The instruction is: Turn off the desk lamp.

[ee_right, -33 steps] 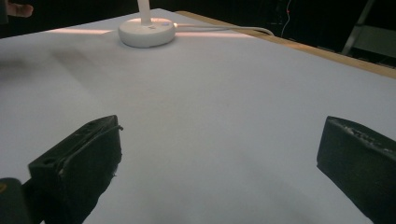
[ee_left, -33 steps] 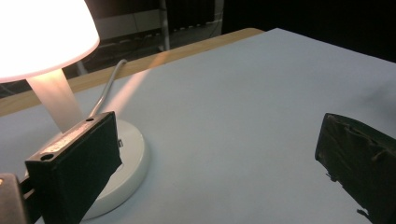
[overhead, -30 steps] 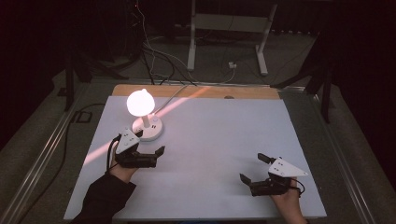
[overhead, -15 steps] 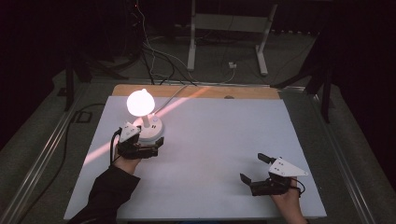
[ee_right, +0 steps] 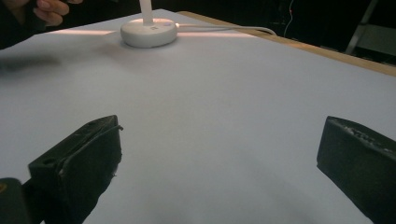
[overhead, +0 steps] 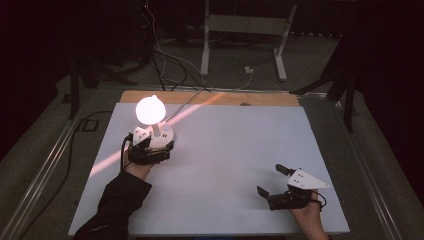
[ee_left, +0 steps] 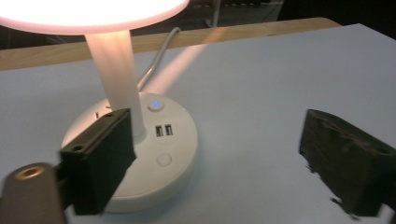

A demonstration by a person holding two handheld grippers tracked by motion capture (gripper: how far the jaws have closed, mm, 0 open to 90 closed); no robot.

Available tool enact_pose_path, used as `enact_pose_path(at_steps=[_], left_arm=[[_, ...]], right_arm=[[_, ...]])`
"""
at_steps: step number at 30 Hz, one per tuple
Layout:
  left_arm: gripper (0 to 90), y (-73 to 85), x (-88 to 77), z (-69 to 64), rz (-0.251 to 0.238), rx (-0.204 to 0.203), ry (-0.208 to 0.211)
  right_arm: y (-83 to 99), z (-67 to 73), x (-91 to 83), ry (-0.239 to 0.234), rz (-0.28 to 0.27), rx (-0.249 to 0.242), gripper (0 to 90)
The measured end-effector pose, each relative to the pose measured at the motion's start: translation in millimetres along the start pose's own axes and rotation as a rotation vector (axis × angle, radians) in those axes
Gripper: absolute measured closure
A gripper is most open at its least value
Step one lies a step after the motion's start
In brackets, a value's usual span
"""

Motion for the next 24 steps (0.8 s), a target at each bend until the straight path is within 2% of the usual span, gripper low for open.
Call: enact_pose_path(at_steps=[1,2,4,6,15,17,24], left_arm=[[16.5,0.4,1.0,1.4,0.002,-0.006,0.001],[19.2,0.7,2.3,5.5,0.008,-0.006,-0.025],[24.4,1.0,3.3,6.9,0.011,-0.006,-0.028],[32.0,2.9,5.4,12.4,0.017,-0.008,-0.051],[57.7,6.3,11.0,22.6,0.035,-0.008,-0.087],[61.3,7.6,12.3,25.2,0.044,-0.002,-0.099],[71.3,13.8,17.4,33.3,0.055,-0.023,-0.108]], right_arm=[[0.0,0.0,0.1,-0.001,0.000,0.003,0.0],[0.4,0.1,0.1,-0.001,0.001,0.001,0.0],[0.4,0.5,0.1,-0.002,0.001,-0.001,0.0],[0.3,0.5,0.2,-0.003,0.000,-0.002,0.0],[1.2,1.1,0.5,-0.005,0.005,0.000,0.0],[0.7,1.3,0.4,-0.008,0.002,-0.002,0.0],[0.7,1.2,0.4,-0.009,0.002,0.002,0.0]])
Point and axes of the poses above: each handheld gripper's, and its own axes: x roughly forward along the jaws, y roughly out of its underside, z roughly to its left, the point moved 10 cm from there along x, roughly forward along the jaws, and after that the axes turned 14 degrees about y, right-handed, at the moved point
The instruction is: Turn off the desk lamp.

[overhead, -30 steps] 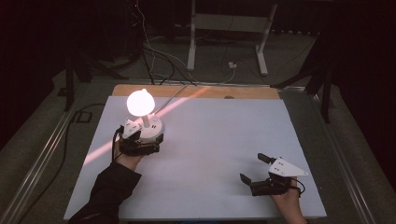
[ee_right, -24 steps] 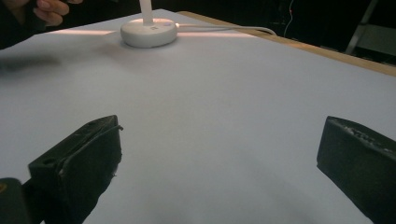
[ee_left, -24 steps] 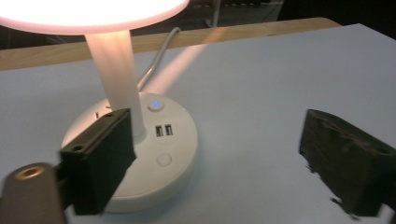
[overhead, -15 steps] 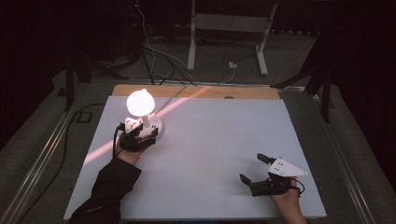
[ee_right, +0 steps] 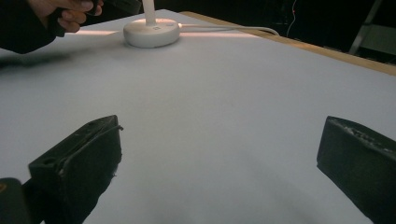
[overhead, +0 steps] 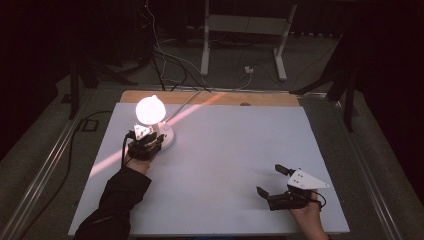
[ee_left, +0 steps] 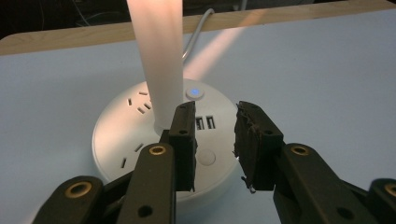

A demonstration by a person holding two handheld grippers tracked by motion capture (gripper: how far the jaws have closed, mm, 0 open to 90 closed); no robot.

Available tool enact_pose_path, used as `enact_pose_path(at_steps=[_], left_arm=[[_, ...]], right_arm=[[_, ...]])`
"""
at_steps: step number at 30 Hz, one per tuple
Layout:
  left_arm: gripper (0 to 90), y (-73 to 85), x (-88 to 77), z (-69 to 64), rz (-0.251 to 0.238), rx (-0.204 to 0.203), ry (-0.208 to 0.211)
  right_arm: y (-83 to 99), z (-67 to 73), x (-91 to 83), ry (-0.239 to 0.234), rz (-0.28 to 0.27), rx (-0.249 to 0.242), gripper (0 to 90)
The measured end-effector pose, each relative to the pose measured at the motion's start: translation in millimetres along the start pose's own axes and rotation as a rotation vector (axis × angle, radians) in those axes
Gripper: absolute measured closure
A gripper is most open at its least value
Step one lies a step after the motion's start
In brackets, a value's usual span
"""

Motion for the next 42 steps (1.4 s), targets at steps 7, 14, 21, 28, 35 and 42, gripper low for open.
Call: enact_pose_path(at_steps=[7,14,21,28,35,42], left_arm=[[81.0,9.0,4.9,5.8,0.023,0.002,0.008],[88.6,12.6,10.0,8.2,0.031,0.016,0.022],[90.0,14.1,15.6,9.2,0.040,0.017,0.044],[90.0,15.5,20.0,8.6,0.049,0.031,0.048],[90.0,16.3,20.5,9.6,0.054,0.036,0.050],[90.0,16.6,21.2,8.1,0.064,0.056,0.036]], right_arm=[[0.8,0.4,0.0,-0.005,0.004,-0.002,0.0],[1.5,0.4,0.1,-0.006,0.006,-0.006,0.0],[1.6,0.7,0.0,-0.008,0.007,-0.009,0.0],[1.4,0.7,-0.1,-0.008,0.006,-0.010,0.0],[1.8,0.4,0.3,-0.008,0.008,-0.008,0.0],[2.7,1.1,0.7,-0.011,0.013,-0.009,0.0]])
Point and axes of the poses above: each handheld gripper's, and its own axes: x roughly forward along the jaws, y roughly out of its underside, z roughly to its left, the point moved 10 cm from there along x, roughly forward along the jaws, and after that the axes turned 14 degrees about y, right-handed, at the moved point
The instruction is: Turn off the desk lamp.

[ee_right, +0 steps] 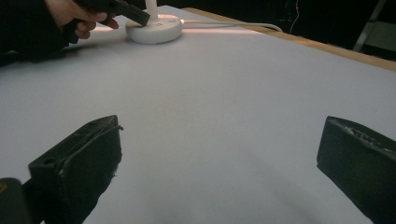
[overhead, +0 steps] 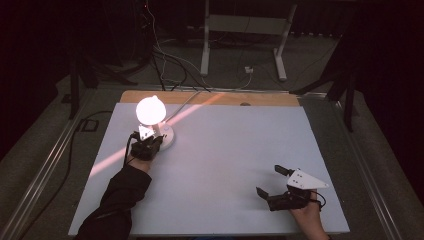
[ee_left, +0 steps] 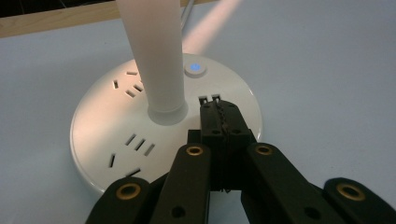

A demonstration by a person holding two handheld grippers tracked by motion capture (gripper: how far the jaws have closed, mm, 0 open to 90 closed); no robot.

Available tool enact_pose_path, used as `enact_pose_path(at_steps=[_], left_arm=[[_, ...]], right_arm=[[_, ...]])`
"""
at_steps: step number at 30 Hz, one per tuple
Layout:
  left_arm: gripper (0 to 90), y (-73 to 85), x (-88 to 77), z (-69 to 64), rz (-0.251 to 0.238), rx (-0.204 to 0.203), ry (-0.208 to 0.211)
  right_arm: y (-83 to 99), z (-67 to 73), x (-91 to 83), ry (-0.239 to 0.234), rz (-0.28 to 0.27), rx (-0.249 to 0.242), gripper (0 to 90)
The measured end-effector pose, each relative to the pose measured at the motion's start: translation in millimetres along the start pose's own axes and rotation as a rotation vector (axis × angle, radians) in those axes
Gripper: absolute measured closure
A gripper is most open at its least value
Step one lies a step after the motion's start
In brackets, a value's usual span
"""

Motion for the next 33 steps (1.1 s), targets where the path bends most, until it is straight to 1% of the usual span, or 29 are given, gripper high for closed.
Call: enact_pose_path(at_steps=[1,5,7,8,12,16,21,25,28,33], left_arm=[[90.0,-0.1,0.2,-0.7,0.004,0.013,-0.013],[90.0,-0.5,-0.2,0.3,0.011,0.008,-0.014],[90.0,-0.7,-0.5,-0.3,-0.001,0.015,-0.012],[90.0,-4.0,-2.8,-1.5,-0.006,0.013,0.000],[90.0,-16.4,-13.2,-3.6,-0.049,0.008,0.011],[90.0,-20.3,-17.3,-5.9,-0.060,0.011,0.018],[90.0,-21.0,-17.4,-7.5,-0.058,0.014,0.024],[90.0,-18.9,-16.3,-6.4,-0.050,0.020,0.020],[90.0,-17.7,-15.2,-4.6,-0.049,0.011,0.018],[90.0,-14.5,-12.8,-3.4,-0.037,0.019,0.016]], right_arm=[[0.5,0.3,0.0,0.001,0.003,-0.002,0.0],[-0.3,0.5,-0.4,0.001,-0.001,-0.001,0.0],[-0.1,0.5,-0.4,0.001,0.000,-0.002,0.0],[-0.5,0.4,-0.6,0.001,-0.003,-0.003,0.0],[-0.6,-0.5,-0.6,0.000,-0.004,0.003,0.0],[-0.8,0.0,-0.5,0.000,-0.004,0.001,0.0],[-1.1,0.3,-0.7,0.001,-0.005,-0.001,0.0],[-0.3,0.2,-0.3,0.002,-0.001,-0.001,0.0],[-0.9,-0.2,-0.5,0.001,-0.005,0.002,0.0],[-0.9,-0.1,-0.9,0.001,-0.005,0.000,0.0]])
Point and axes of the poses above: each handheld gripper's, and its own axes: x roughly forward along the jaws, y roughly out of its underside, z roughly to its left, the point moved 10 cm from there along x, roughly forward along the jaws, and after that the axes turned 14 degrees about y, right-handed, at the moved point
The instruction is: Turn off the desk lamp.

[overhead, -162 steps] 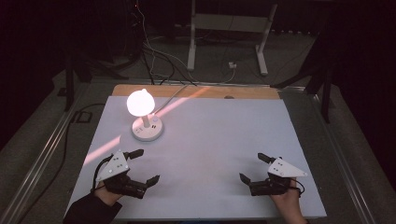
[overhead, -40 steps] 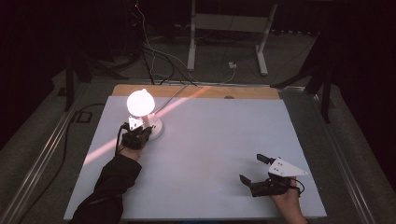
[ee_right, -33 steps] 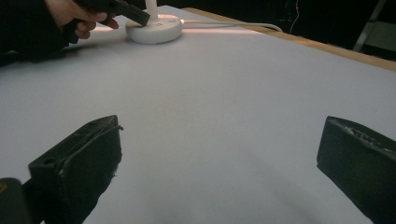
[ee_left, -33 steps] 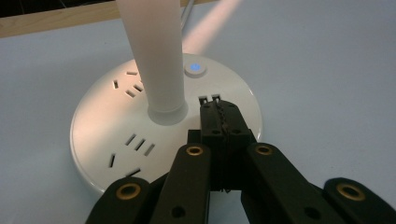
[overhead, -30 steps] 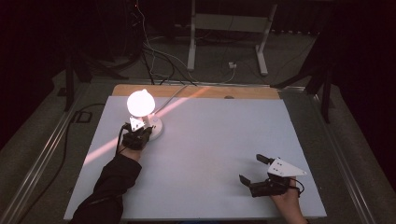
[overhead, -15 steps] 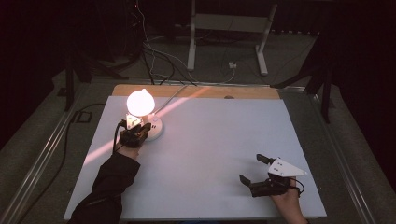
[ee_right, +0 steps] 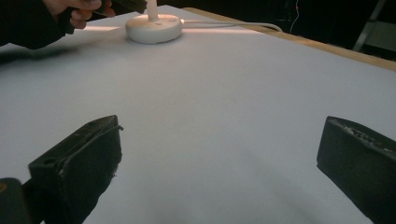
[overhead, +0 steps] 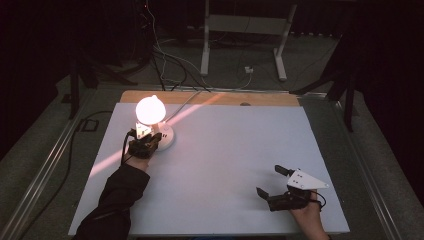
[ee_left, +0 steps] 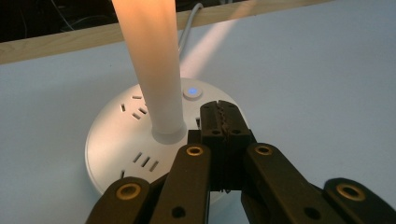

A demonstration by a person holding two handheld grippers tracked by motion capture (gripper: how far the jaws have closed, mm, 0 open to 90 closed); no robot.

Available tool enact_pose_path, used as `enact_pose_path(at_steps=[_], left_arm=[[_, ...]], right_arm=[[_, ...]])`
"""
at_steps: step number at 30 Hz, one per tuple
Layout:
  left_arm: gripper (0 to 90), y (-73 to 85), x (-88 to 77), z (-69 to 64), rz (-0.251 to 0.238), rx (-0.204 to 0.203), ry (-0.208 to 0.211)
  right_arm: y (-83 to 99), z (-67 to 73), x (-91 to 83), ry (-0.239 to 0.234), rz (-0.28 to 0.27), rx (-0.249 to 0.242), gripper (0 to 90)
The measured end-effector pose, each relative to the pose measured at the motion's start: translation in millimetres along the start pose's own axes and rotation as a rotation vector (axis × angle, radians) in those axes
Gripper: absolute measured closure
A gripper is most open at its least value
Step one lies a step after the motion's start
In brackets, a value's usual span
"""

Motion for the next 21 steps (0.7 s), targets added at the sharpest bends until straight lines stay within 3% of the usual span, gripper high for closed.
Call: enact_pose_path(at_steps=[13,21], left_arm=[[90.0,8.9,6.2,2.0,0.025,-0.009,0.000],[90.0,14.1,10.9,-0.6,0.045,0.007,-0.002]], right_arm=[[0.6,0.1,0.2,-0.001,0.003,-0.001,0.0],[1.3,0.4,0.1,-0.002,0.007,-0.005,0.0]])
Point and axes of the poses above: each handheld gripper's, and its own axes: x roughly forward along the jaws, y roughly out of its underside, z roughly to its left, the point moved 10 cm from there along x, roughly forward along the jaws, and after that the axes turned 14 degrees about y, right-handed, at the moved point
